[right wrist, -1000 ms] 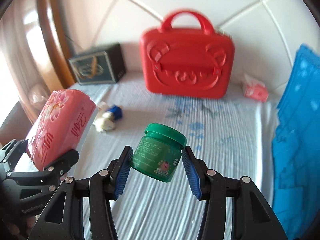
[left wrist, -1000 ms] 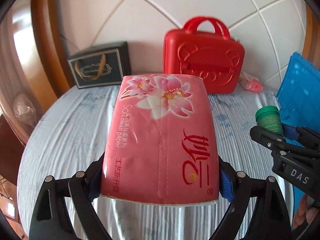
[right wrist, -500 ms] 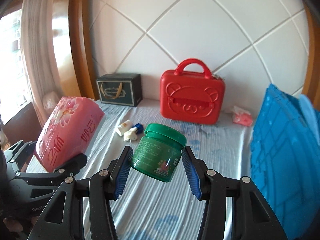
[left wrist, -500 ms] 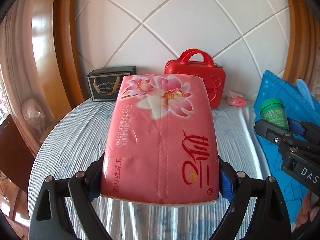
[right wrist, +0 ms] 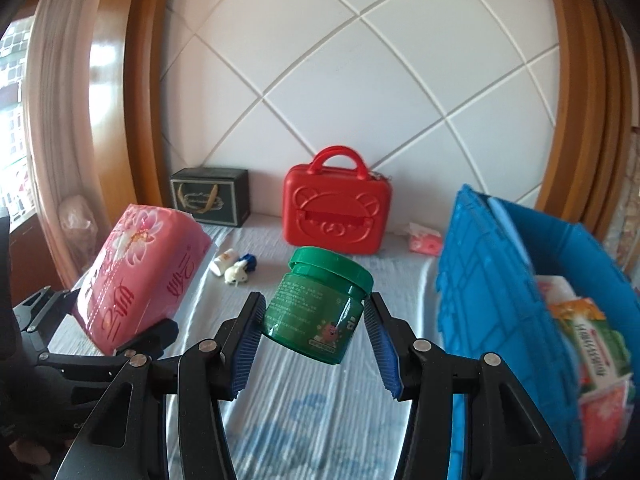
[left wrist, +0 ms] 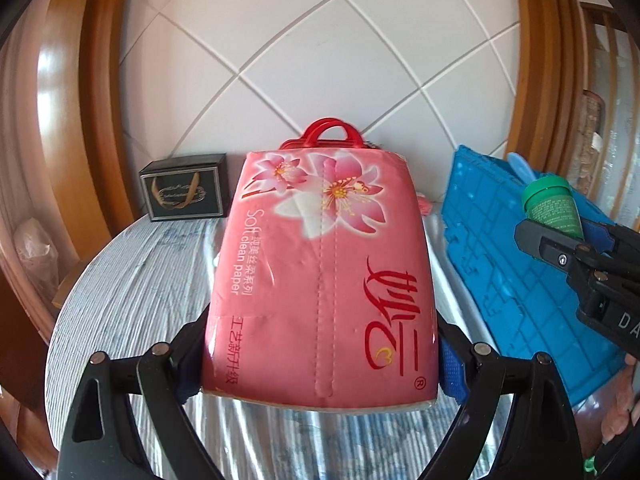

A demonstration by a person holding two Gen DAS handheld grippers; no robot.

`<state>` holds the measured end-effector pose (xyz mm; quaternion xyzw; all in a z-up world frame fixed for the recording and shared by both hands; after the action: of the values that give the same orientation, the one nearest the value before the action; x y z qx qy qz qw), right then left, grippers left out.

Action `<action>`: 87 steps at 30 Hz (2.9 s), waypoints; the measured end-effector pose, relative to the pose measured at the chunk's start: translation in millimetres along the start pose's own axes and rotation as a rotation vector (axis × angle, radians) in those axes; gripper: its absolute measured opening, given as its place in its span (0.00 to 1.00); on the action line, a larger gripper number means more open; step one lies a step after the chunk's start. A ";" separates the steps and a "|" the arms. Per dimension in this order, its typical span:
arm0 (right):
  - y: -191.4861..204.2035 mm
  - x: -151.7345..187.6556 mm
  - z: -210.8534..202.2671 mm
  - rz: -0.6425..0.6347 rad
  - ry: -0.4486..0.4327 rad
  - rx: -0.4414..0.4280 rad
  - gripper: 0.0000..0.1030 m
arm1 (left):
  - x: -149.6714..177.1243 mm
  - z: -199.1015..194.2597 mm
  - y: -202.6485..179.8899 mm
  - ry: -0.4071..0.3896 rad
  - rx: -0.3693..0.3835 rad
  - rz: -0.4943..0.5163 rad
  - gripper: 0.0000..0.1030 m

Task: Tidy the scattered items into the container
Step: 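Lift the tissue pack and green jar and carry both toward the blue crate, then open the right tool dropping the jar while the left tool lowers the tissue pack into the crate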

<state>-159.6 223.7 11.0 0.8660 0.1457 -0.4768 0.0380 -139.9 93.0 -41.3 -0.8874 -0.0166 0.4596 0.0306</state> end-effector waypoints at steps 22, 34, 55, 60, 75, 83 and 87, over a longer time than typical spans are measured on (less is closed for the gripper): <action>-343.3 45.1 -95.3 0.090 0.010 0.253 0.49 | -69.2 -34.1 -370.0 -0.067 0.261 0.215 0.88; -446.8 112.6 -64.2 0.091 0.217 0.211 0.49 | -39.7 30.4 -489.7 0.120 0.175 0.319 0.88; -456.6 139.2 -50.7 0.065 0.335 0.157 0.69 | -42.5 33.5 -503.0 0.136 0.162 0.295 0.89; -455.8 138.7 -60.8 0.060 0.307 0.159 0.81 | -42.1 27.2 -499.9 0.122 0.170 0.287 0.89; -458.8 147.7 -88.8 0.114 0.255 0.135 1.00 | -50.9 -4.2 -494.9 0.010 0.152 0.278 0.94; -450.5 143.9 -99.1 0.126 0.215 0.118 1.00 | -37.7 -12.5 -466.9 0.026 0.123 0.231 0.94; -444.4 139.5 -104.7 0.132 0.181 0.124 1.00 | -28.0 -11.6 -441.0 0.050 0.083 0.197 0.94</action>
<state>-132.4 699.5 -16.4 0.9139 0.0617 -0.4012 0.0024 -147.1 530.9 18.8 -0.8939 0.0904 0.4386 0.0224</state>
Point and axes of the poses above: each gripper's, at about its wrist camera, not at the fingertips, and z roughly the way its jaws point, y to its left, x to its underside, the point moved 7 cm from there along z, roughly the way its jaws point, and after that the axes turned 2 degrees about y, right-handed, at the moved point
